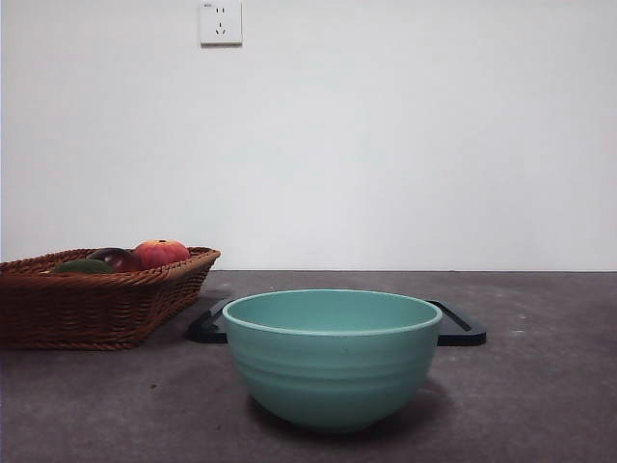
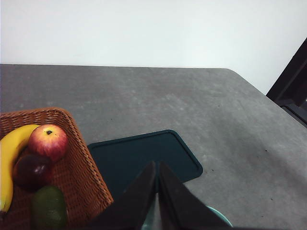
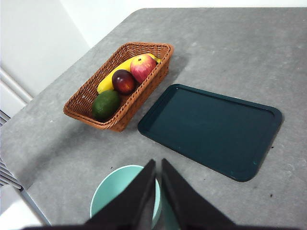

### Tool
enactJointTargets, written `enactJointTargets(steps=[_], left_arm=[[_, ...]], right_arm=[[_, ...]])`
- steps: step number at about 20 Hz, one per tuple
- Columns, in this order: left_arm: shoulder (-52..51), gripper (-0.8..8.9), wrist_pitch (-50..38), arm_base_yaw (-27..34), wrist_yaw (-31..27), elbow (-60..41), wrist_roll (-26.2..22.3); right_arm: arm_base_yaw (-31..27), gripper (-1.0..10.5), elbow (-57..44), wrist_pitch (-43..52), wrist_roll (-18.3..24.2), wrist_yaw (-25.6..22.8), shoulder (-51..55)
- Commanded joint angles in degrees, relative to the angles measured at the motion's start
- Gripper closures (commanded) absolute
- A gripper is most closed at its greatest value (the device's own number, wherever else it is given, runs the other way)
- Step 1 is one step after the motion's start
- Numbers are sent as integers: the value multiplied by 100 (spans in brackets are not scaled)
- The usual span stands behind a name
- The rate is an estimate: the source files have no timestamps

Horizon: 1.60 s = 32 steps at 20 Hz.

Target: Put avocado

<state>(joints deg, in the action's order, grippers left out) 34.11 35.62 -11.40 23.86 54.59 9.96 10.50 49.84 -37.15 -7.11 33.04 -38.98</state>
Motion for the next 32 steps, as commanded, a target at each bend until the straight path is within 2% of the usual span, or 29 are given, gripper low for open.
enactJointTargets(steps=[1, 4, 6, 8, 9, 11, 23, 28, 32], left_arm=[[7, 793, 2, -26, 22, 138, -42], [-2, 719, 157, -26, 22, 138, -52], [-2, 574, 267, -26, 22, 138, -138], [-2, 322, 297, -26, 22, 138, -221], [-2, 246, 286, -26, 22, 138, -216], [-11, 238, 238, -26, 20, 138, -184], [166, 255, 413, -24, -26, 138, -129], [1167, 255, 1104, -24, -533, 166, -7], [2422, 255, 1440, -24, -881, 417, -157]], right_arm=[[24, 935, 107, 20, 114, 20, -13], [24, 935, 107, 22, 116, 13, -11], [24, 877, 107, 24, 133, 11, -13], [24, 659, 107, 22, 133, 7, -13], [24, 512, 107, 22, 120, -2, -13], [24, 376, 107, 22, 114, -2, -17], [24, 367, 107, 24, 114, 2, -15], [24, 367, 107, 24, 111, 7, -15], [26, 367, 107, 24, 111, 11, -15]])
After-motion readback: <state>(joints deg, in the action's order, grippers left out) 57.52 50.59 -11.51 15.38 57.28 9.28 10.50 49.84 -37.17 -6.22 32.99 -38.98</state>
